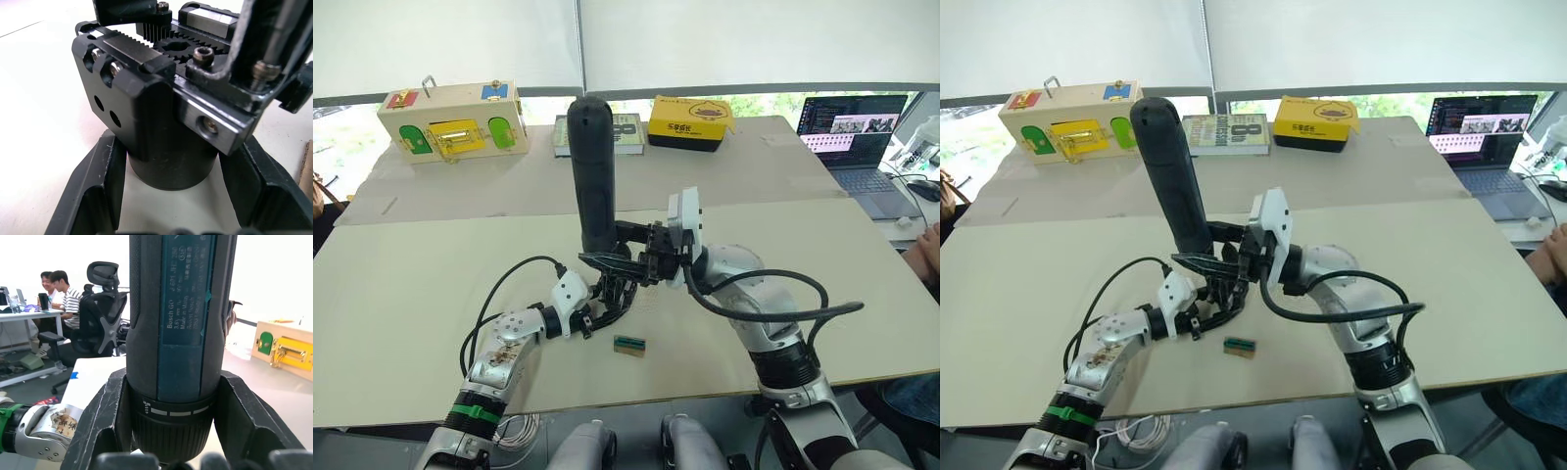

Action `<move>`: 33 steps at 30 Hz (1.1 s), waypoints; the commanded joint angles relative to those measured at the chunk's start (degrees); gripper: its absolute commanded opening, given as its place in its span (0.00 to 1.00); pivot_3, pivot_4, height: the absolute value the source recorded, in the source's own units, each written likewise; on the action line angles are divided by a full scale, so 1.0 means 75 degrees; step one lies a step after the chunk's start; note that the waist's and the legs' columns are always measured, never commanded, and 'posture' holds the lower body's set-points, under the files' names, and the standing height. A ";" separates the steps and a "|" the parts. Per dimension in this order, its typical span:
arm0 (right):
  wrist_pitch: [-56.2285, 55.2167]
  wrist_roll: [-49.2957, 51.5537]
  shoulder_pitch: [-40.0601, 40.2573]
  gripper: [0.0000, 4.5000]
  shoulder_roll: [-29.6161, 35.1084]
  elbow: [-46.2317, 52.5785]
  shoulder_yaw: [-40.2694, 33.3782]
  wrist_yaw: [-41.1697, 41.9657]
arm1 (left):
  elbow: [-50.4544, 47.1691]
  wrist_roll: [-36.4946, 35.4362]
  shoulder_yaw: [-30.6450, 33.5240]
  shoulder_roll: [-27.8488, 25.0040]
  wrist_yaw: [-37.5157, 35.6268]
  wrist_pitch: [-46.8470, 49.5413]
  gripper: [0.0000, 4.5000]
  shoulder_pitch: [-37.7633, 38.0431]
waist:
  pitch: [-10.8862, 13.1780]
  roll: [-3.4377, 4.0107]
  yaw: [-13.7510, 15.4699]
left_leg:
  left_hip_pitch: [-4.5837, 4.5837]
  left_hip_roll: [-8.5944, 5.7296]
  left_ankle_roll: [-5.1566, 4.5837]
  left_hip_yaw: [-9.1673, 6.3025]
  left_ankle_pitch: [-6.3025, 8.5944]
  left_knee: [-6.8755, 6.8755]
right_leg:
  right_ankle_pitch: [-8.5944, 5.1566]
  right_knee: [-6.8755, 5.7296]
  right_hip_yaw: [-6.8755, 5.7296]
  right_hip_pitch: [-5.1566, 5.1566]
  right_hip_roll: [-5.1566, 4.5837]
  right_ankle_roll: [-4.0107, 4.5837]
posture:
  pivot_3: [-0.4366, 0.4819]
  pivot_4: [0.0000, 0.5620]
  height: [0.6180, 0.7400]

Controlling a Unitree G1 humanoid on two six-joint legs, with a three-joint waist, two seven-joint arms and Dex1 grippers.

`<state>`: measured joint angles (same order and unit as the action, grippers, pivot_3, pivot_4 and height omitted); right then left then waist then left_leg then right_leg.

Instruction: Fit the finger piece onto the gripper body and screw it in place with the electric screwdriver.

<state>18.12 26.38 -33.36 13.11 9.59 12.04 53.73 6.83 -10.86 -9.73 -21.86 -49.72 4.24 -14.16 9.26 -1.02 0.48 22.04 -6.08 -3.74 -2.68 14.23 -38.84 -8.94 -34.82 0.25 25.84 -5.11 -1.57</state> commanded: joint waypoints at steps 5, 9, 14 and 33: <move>-0.0405 -0.0647 0.0120 0.43 0.0105 -0.0297 0.0458 -0.0018 | 0.0144 0.0036 -0.0282 -0.0061 -0.0255 0.0413 0.50 0.0240 | -0.0012 0.0001 -0.0012 | -0.0036 0.0003 0.0001 -0.0001 0.0003 0.0006 | -0.0007 0.0005 -0.0007 -0.0039 0.0000 -0.0006 | 0.48 0.27 1.00; -0.0325 -0.0690 0.0124 0.43 0.0094 -0.0362 0.0498 -0.0155 | 0.0122 0.0030 -0.0280 -0.0061 -0.0263 0.0438 0.50 0.0244 | -0.0013 0.0002 -0.0023 | -0.0095 0.0007 -0.0003 -0.0007 0.0013 0.0023 | -0.0055 0.0025 -0.0013 -0.0100 -0.0002 -0.0071 | 0.48 0.27 1.00; -0.0135 -0.0663 0.0109 0.43 0.0127 -0.0490 0.0527 -0.0299 | 0.0120 0.0032 -0.0295 -0.0048 -0.0263 0.0423 0.50 0.0270 | -0.0019 0.0004 -0.0020 | -0.0096 0.0006 -0.0003 -0.0007 0.0017 0.0024 | -0.0057 0.0025 -0.0011 -0.0100 -0.0005 -0.0073 | 0.48 0.27 1.00; 0.0154 -0.0814 0.0322 0.43 0.0068 -0.1034 0.0789 -0.0359 | 0.0304 0.0061 -0.0251 -0.0042 -0.0249 0.0228 0.50 0.0340 | -0.0168 0.0057 -0.0045 | -0.0129 0.0011 -0.0004 -0.0008 0.0019 0.0078 | -0.0062 0.0079 -0.0011 -0.0127 -0.0006 -0.0079 | 0.48 0.27 1.00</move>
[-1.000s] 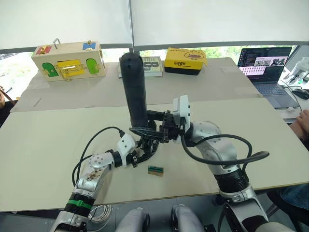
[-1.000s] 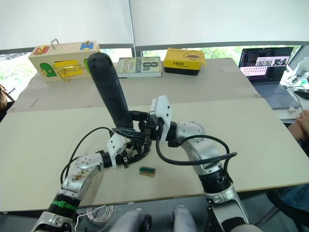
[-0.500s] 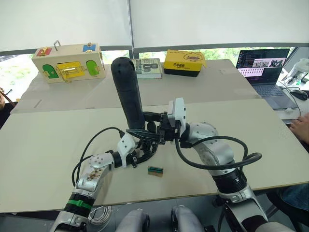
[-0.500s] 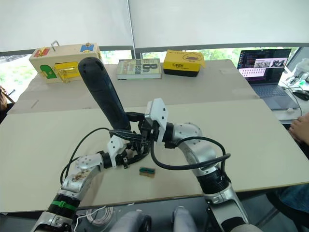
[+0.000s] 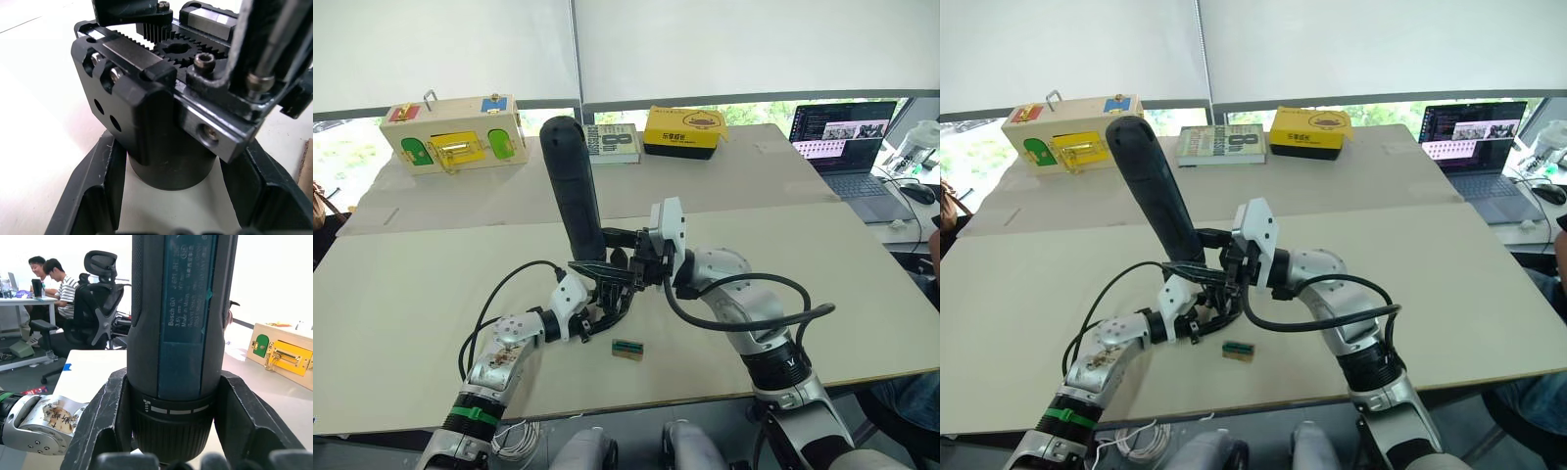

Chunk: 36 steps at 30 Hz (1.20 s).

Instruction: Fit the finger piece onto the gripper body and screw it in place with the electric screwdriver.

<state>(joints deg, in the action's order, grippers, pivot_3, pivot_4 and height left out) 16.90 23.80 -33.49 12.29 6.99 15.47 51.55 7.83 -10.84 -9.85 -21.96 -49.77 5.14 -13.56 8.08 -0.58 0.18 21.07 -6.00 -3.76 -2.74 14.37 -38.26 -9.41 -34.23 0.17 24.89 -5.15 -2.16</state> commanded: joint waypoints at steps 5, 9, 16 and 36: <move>0.0109 -0.0599 0.0408 0.43 0.0270 -0.0703 0.0414 -0.0010 | 0.0241 0.0069 -0.0235 -0.0038 -0.0262 0.0029 0.50 0.0306 | -0.0042 -0.0004 -0.0025 | -0.0005 0.0000 0.0000 -0.0001 0.0000 0.0012 | -0.0002 0.0013 0.0000 -0.0006 0.0000 -0.0002 | 0.48 0.27 1.00; 0.0051 -0.0548 0.0393 0.43 0.0287 -0.0701 0.0396 -0.0026 | 0.0336 0.0074 -0.0237 -0.0031 -0.0268 -0.0057 0.50 0.0305 | -0.0046 -0.0004 -0.0032 | -0.0007 0.0001 0.0001 -0.0001 0.0001 0.0018 | -0.0004 0.0018 0.0001 -0.0009 -0.0001 -0.0006 | 0.48 0.27 1.00; -0.0261 -0.0372 0.0197 0.43 0.0281 -0.0535 0.0230 0.0219 | 0.0498 0.0088 -0.0218 -0.0012 -0.0259 -0.0167 0.50 0.0272 | -0.0047 -0.0004 -0.0029 | -0.0007 0.0001 0.0002 -0.0003 0.0001 0.0020 | -0.0008 0.0019 0.0001 -0.0011 -0.0003 -0.0011 | 0.48 0.27 1.00; 0.0204 0.1317 -0.0645 0.43 0.0401 0.1099 -0.0778 0.0835 | 0.0734 0.0177 -0.0056 0.0144 0.0146 -0.0213 0.50 0.0271 | -0.0025 -0.0014 0.0059 | 0.0059 -0.0001 0.0001 -0.0005 0.0001 0.0020 | -0.0005 0.0023 0.0000 0.0025 -0.0009 -0.0009 | 0.48 0.27 1.00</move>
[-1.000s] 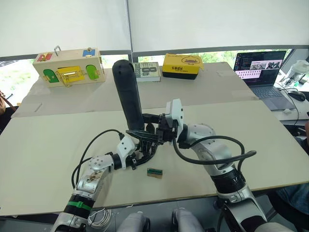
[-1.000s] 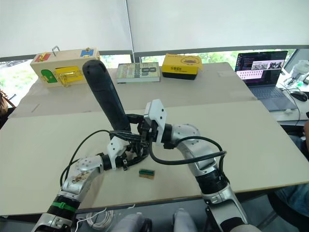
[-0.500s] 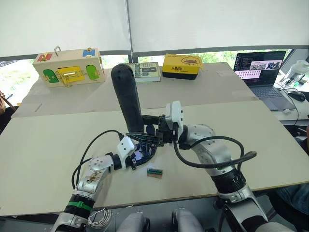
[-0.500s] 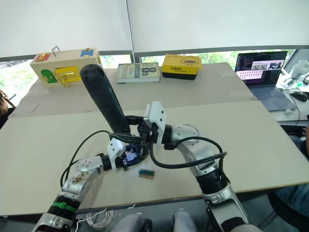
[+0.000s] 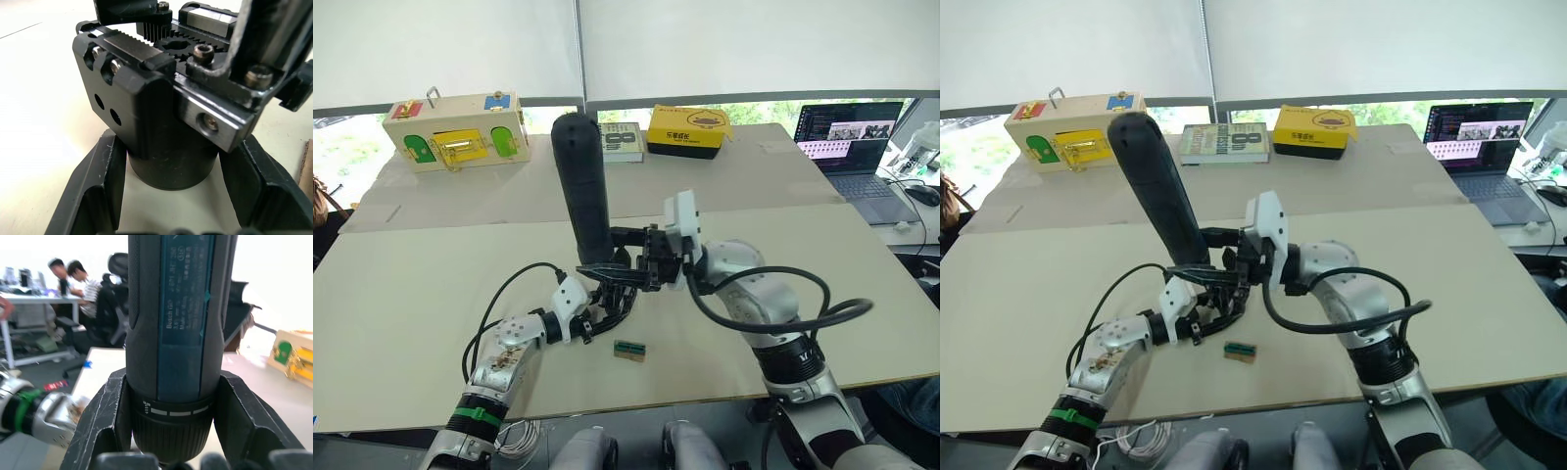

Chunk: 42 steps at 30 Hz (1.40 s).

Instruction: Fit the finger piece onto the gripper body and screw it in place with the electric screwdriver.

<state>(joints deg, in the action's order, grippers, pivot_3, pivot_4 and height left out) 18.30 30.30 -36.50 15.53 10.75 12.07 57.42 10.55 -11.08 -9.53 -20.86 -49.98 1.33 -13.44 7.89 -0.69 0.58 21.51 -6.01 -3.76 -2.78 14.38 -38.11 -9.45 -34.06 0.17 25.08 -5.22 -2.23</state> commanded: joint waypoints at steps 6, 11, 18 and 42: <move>0.0185 0.0798 -0.0106 0.43 0.0090 0.0823 -0.0388 0.0319 | 0.0129 0.0087 -0.0021 0.0024 0.0299 0.0533 0.50 0.0353 | 0.0004 -0.0003 0.0004 | 0.0004 0.0002 0.0001 -0.0001 0.0000 0.0000 | -0.0002 0.0001 -0.0001 -0.0002 -0.0003 -0.0002 | 0.48 0.27 1.00; 0.0497 0.1720 -0.0080 0.43 0.0242 0.1287 -0.0726 0.0662 | -0.0006 -0.0032 0.0104 0.0039 0.0364 0.0668 0.91 0.0415 | 0.0018 0.0003 0.0006 | 0.0020 0.0001 -0.0001 -0.0002 0.0000 0.0000 | -0.0002 0.0002 -0.0002 0.0010 -0.0003 -0.0002 | 0.48 0.27 1.00; 0.1779 0.3427 -0.0231 0.43 0.1185 0.2222 -0.1696 0.0199 | -0.0659 -0.0410 0.0659 -0.0479 0.0083 0.0596 0.99 0.1045 | 0.0032 -0.0003 -0.0084 | 0.0042 0.0008 0.0000 -0.0004 0.0001 0.0002 | -0.0002 0.0006 0.0010 0.0024 -0.0005 -0.0001 | 0.48 0.27 1.00; 0.4826 -0.1364 -0.0059 0.43 0.7323 -0.3223 0.0949 0.1014 | -0.1972 -0.3235 0.3760 -0.3141 -0.3430 0.0292 0.99 0.2846 | 0.0202 0.0049 -0.0017 | 0.0243 0.0017 -0.0047 0.0031 -0.0016 0.0021 | 0.0022 0.0042 -0.0071 0.0209 -0.0058 0.0110 | 0.48 0.27 1.00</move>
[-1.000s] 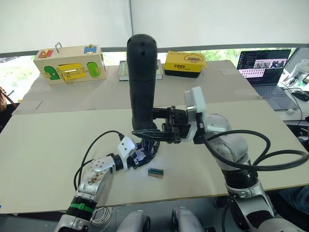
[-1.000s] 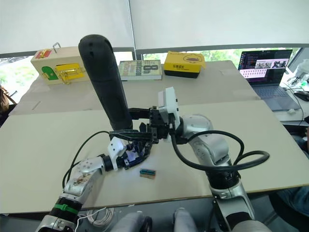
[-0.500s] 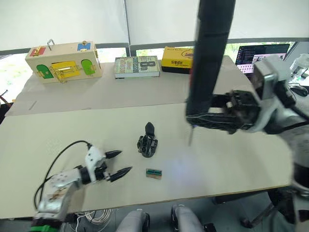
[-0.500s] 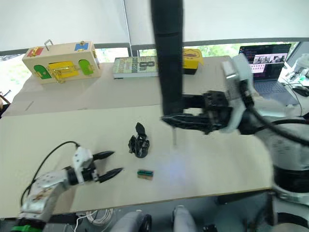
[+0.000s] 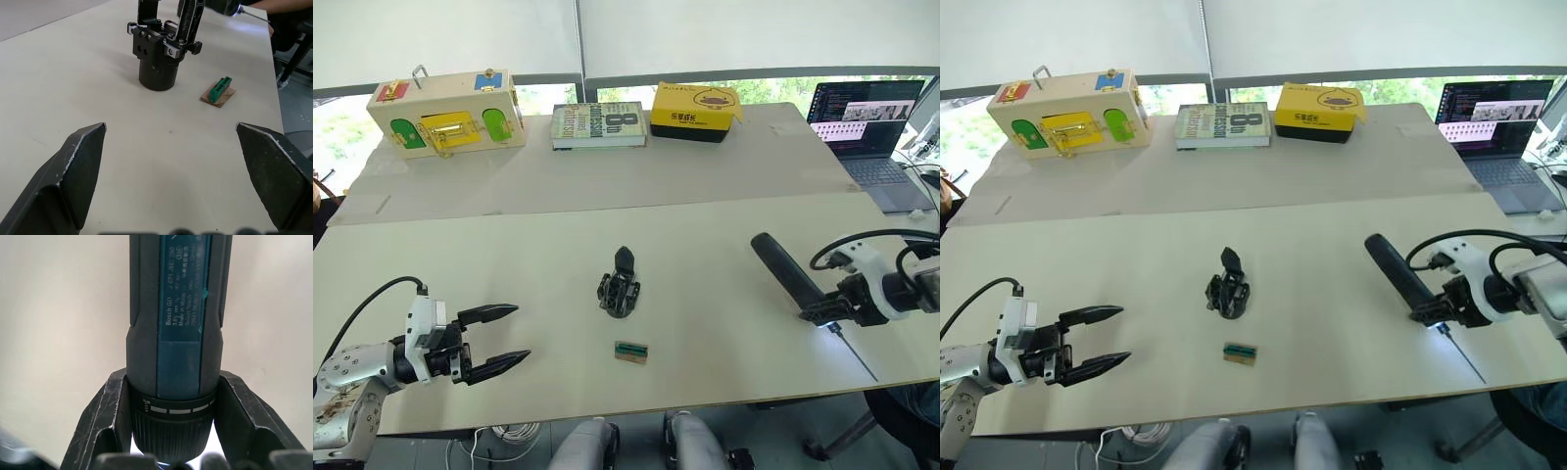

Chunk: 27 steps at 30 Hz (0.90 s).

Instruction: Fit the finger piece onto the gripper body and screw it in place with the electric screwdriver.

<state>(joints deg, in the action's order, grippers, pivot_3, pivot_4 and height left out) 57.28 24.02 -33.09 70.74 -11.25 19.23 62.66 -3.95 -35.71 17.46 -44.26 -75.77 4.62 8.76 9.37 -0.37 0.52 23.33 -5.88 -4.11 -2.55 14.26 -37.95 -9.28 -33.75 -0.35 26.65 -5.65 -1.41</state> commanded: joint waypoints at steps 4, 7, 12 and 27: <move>-0.0459 -0.1270 -0.1008 0.43 -0.0546 -0.1061 0.0418 0.0456 | -0.0187 -0.0007 -0.0002 -0.0009 0.0128 0.0165 0.99 -0.0170 | 0.0007 0.0005 0.0002 | -0.0005 0.0002 0.0029 -0.0003 0.0010 -0.0002 | 0.0005 -0.0007 -0.0005 -0.0004 0.0003 0.0005 | 0.48 0.27 1.00; -0.0483 -0.1603 -0.1186 0.43 -0.0819 -0.1450 0.0572 0.0764 | -0.0317 0.0061 -0.0086 -0.0012 0.0222 0.0287 0.99 -0.0191 | 0.0010 -0.0005 0.0011 | -0.0013 0.0003 0.0028 -0.0009 0.0008 -0.0014 | 0.0005 -0.0018 -0.0016 -0.0015 0.0006 0.0005 | 0.48 0.27 1.00; -0.0745 -0.2119 -0.1443 0.54 -0.1243 -0.2047 0.0629 0.1031 | -0.0439 0.0084 -0.0149 -0.0055 0.0340 0.0416 1.00 -0.0311 | 0.0013 -0.0048 -0.0021 | -0.0037 0.0005 0.0040 -0.0019 0.0017 -0.0061 | 0.0017 -0.0027 -0.0027 -0.0058 0.0010 -0.0004 | 0.48 0.27 1.00; -0.4527 -0.1295 -0.0586 0.99 -0.0045 -0.0898 -0.2096 0.2710 | -0.0118 0.1231 0.0676 -0.0082 0.2005 0.0192 1.00 -0.0007 | 0.0044 0.0000 0.0028 | -0.0021 0.0007 0.0055 -0.0016 0.0010 -0.0121 | 0.0061 -0.0040 -0.0028 -0.0050 0.0029 -0.0021 | 0.48 0.27 1.00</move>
<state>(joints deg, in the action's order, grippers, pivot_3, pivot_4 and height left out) 34.54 11.39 -38.68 69.24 -21.25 9.13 79.58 -5.27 -27.87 19.99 -44.36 -62.48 7.55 8.04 9.70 -0.37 0.73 23.17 -5.83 -3.71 -2.67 14.33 -38.84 -8.83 -34.05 -0.57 26.28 -5.43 -1.57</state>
